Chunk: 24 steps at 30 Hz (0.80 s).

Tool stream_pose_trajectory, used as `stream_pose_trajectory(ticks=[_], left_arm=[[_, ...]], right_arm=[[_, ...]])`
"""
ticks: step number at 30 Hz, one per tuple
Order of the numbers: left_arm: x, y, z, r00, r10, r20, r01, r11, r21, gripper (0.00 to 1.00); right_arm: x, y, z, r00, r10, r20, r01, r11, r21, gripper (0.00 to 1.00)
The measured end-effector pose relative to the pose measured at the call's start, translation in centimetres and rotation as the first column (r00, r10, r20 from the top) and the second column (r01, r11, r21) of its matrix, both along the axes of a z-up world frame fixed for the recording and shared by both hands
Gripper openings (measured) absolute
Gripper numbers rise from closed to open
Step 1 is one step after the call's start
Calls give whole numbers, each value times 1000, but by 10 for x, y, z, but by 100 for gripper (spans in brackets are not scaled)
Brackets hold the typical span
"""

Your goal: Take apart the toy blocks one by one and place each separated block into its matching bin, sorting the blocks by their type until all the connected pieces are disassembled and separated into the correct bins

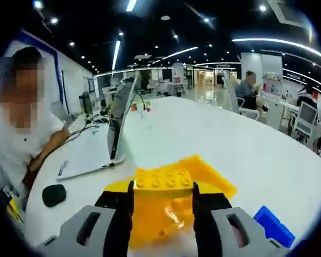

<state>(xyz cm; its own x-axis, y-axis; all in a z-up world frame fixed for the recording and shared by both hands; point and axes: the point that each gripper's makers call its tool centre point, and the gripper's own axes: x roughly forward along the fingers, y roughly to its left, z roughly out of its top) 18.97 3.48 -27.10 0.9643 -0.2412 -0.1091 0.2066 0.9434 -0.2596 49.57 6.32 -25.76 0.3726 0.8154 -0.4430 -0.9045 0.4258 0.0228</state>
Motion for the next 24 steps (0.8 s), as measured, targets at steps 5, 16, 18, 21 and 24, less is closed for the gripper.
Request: stream_pose_trajectory(ticks=[5, 16, 18, 21, 24], left_arm=[[2, -1, 2, 1000, -3, 7, 3, 1000, -17, 8], [2, -2, -11, 999, -16, -35, 15, 999, -39, 10], [2, -2, -9, 999, -17, -29, 16, 999, -40, 10], [3, -1, -8, 1000, -14, -25, 13, 999, -44, 10], [3, -2, -9, 999, -18, -27, 17, 999, -47, 10]], right_arm=[[4, 5, -15, 985, 107, 132, -82, 980, -181, 78], [0, 2, 6, 990, 73, 117, -61, 993, -100, 51], [-3, 3, 7, 992, 78, 100, -69, 994, -86, 48], [-3, 4, 11, 993, 74, 90, -68, 995, -67, 49], [-11, -2, 23, 995, 70, 78, -69, 998, -9, 49]])
